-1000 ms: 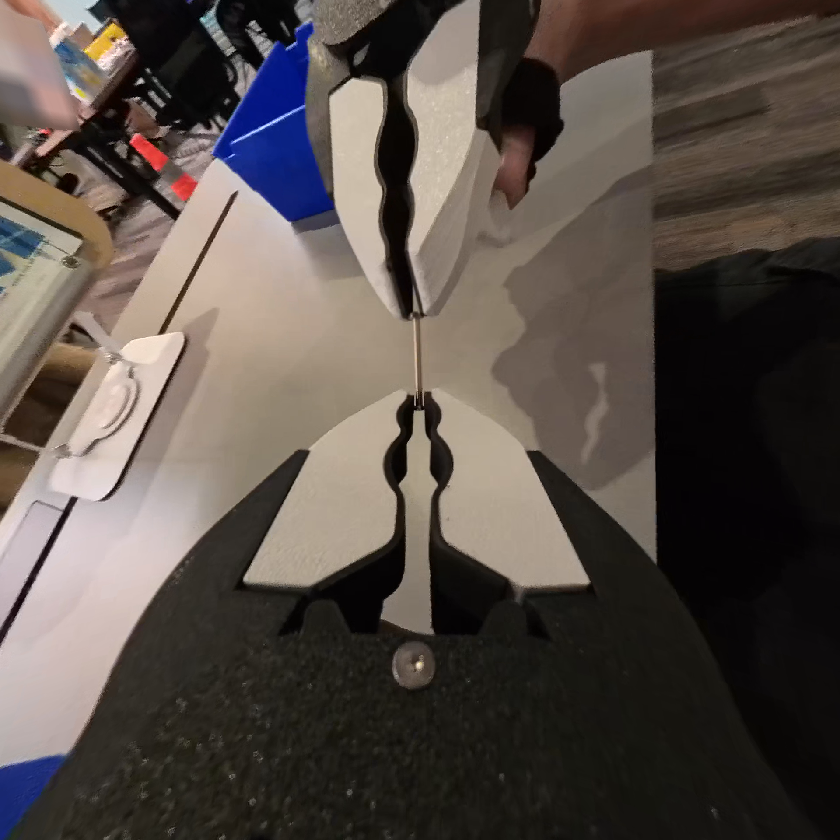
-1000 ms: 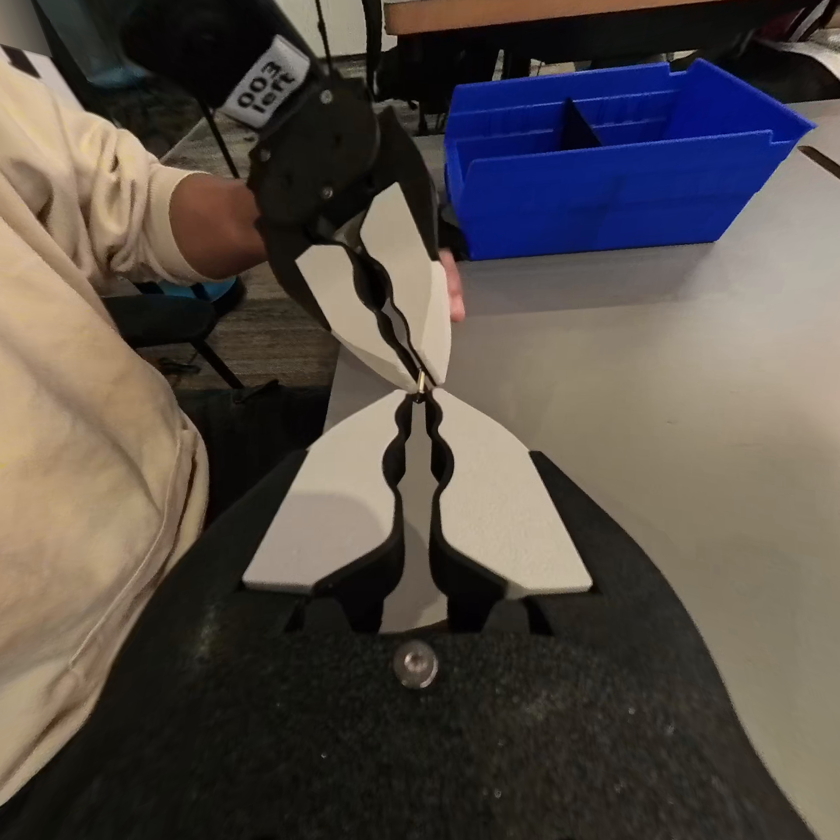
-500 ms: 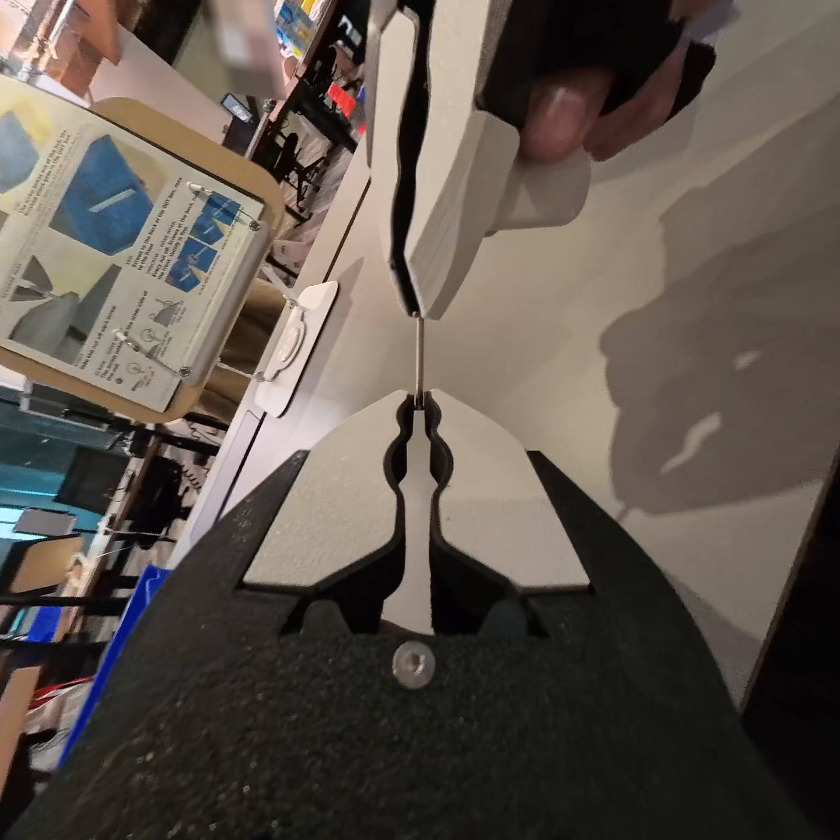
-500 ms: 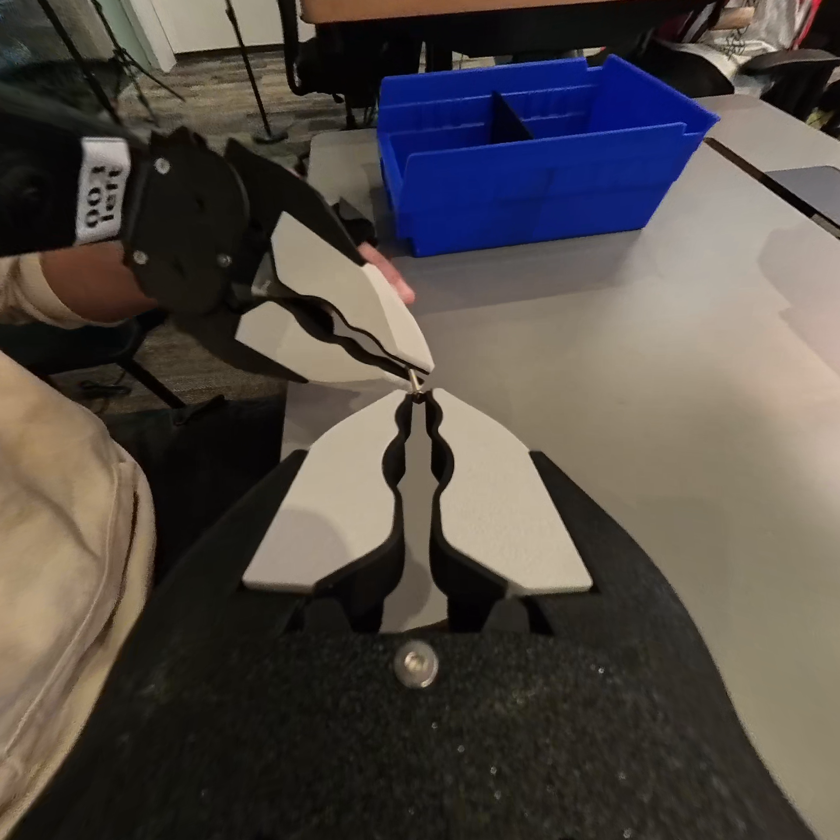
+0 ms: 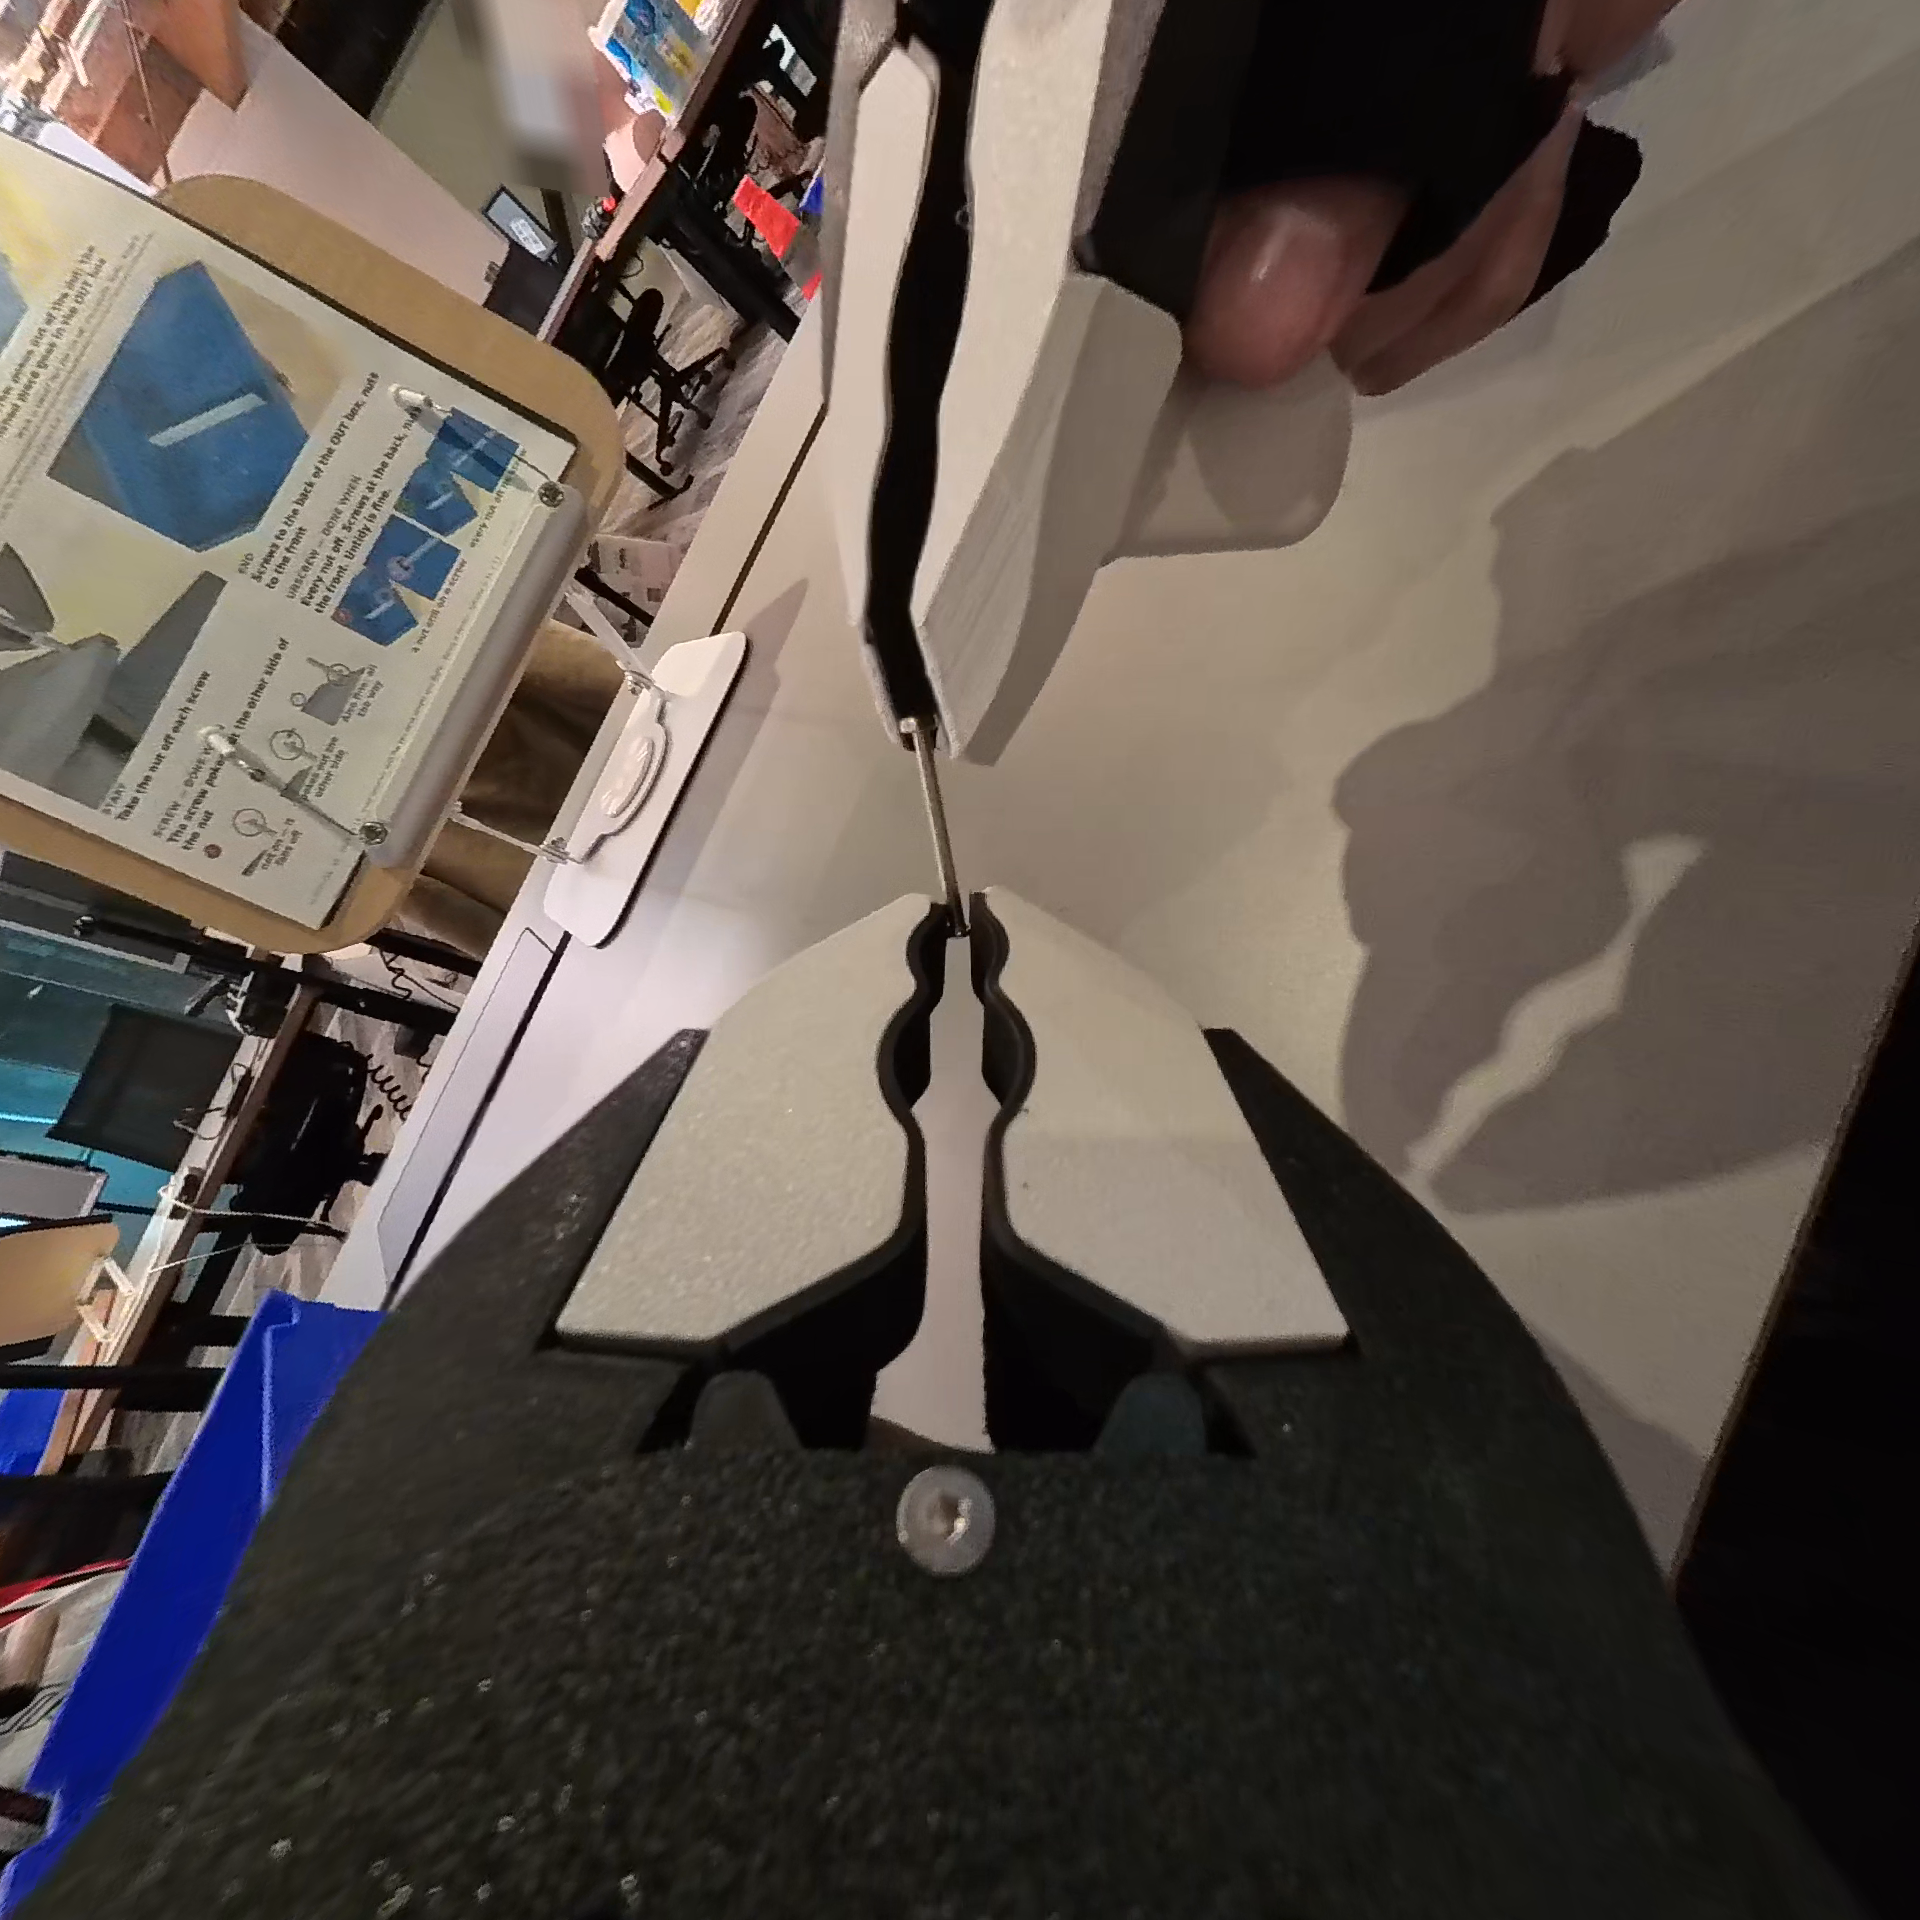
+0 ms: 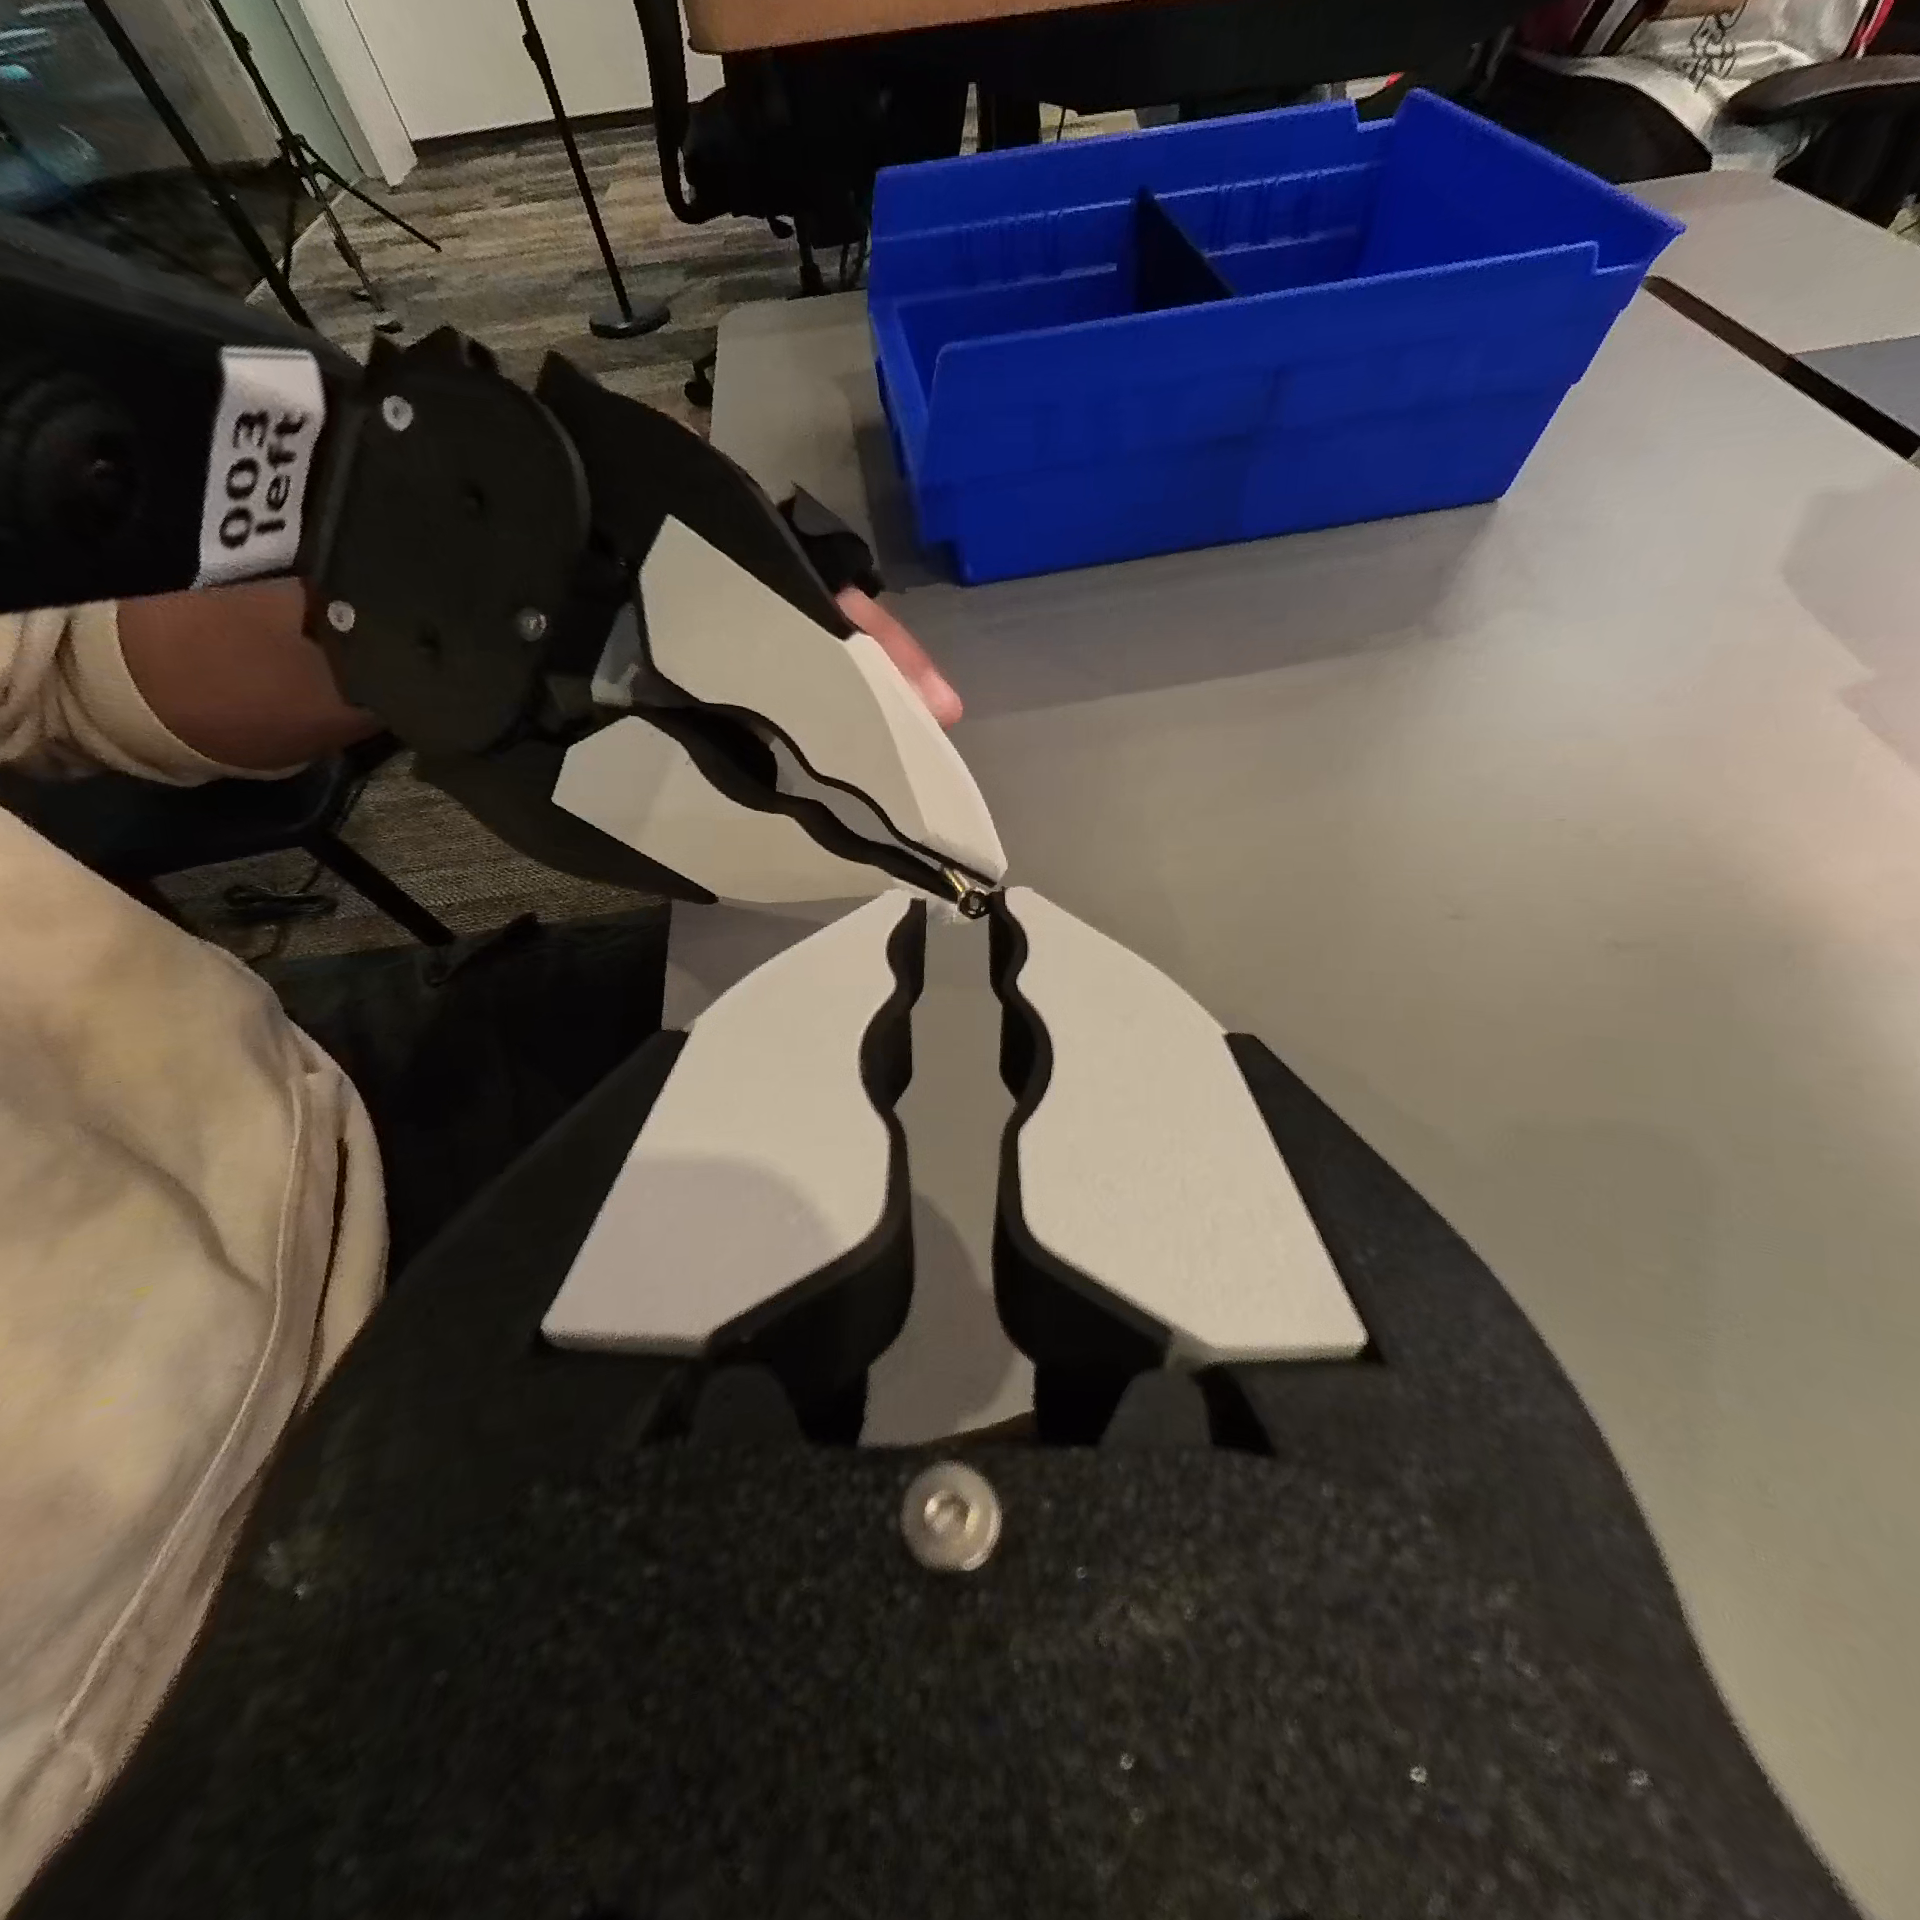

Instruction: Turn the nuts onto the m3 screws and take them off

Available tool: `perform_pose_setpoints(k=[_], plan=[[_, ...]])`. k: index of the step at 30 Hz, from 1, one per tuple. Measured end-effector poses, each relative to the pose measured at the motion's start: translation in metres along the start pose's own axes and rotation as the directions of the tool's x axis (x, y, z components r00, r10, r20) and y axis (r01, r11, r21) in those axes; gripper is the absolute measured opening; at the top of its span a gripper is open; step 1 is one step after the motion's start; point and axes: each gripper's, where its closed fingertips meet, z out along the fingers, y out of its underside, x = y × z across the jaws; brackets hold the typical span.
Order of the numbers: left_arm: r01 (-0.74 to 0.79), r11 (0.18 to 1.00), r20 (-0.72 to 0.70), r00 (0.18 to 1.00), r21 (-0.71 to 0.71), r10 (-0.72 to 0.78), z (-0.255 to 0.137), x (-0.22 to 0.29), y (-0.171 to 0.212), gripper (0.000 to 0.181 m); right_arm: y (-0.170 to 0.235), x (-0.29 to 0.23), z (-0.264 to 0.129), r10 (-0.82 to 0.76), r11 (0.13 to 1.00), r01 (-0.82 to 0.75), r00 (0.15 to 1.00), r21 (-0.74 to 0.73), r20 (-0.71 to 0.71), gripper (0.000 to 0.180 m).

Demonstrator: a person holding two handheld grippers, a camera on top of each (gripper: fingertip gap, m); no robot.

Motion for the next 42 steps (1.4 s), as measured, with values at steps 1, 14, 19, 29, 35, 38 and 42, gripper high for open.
perform_pose_setpoints(k=[1, 14, 19, 29, 35, 38, 42], plan=[[0.005, 1.000, -0.002, 1.000, 0.003, -0.005, 0.000, 0.000, 0.000, 0.004, 0.000, 0.000, 0.000, 0.000, 1.000, 0.000, 1.000, 0.000, -0.001, 0.011], [0.039, 0.999, -0.015, 0.999, 0.023, -0.039, -0.002, -0.002, 0.000, 0.004, -0.004, 0.002, -0.002, -0.019, 1.000, 0.019, 1.000, 0.003, -0.005, 0.014], [0.034, 0.999, -0.022, 0.999, 0.031, -0.033, -0.003, -0.001, -0.001, 0.004, -0.007, -0.002, 0.000, -0.050, 0.999, 0.050, 0.999, 0.000, -0.001, 0.019], [0.038, 0.999, -0.026, 0.999, 0.032, -0.037, -0.004, -0.003, -0.002, 0.004, -0.003, 0.001, -0.003, -0.055, 0.998, 0.054, 0.998, -0.023, -0.018, 0.018], [0.033, 0.999, -0.025, 0.999, 0.031, -0.032, -0.005, -0.002, -0.002, 0.004, -0.010, -0.004, 0.000, -0.078, 0.997, 0.078, 0.997, -0.024, -0.001, 0.019], [0.038, 0.999, -0.022, 0.999, 0.034, -0.037, -0.006, -0.004, -0.002, 0.004, -0.003, -0.003, -0.001, -0.070, 0.997, 0.070, 0.998, -0.041, -0.005, 0.018], [0.040, 0.998, -0.021, 0.999, 0.039, -0.039, -0.007, -0.005, -0.002, 0.004, -0.001, 0.000, -0.005, -0.057, 0.998, 0.056, 0.998, -0.031, -0.018, 0.018]])
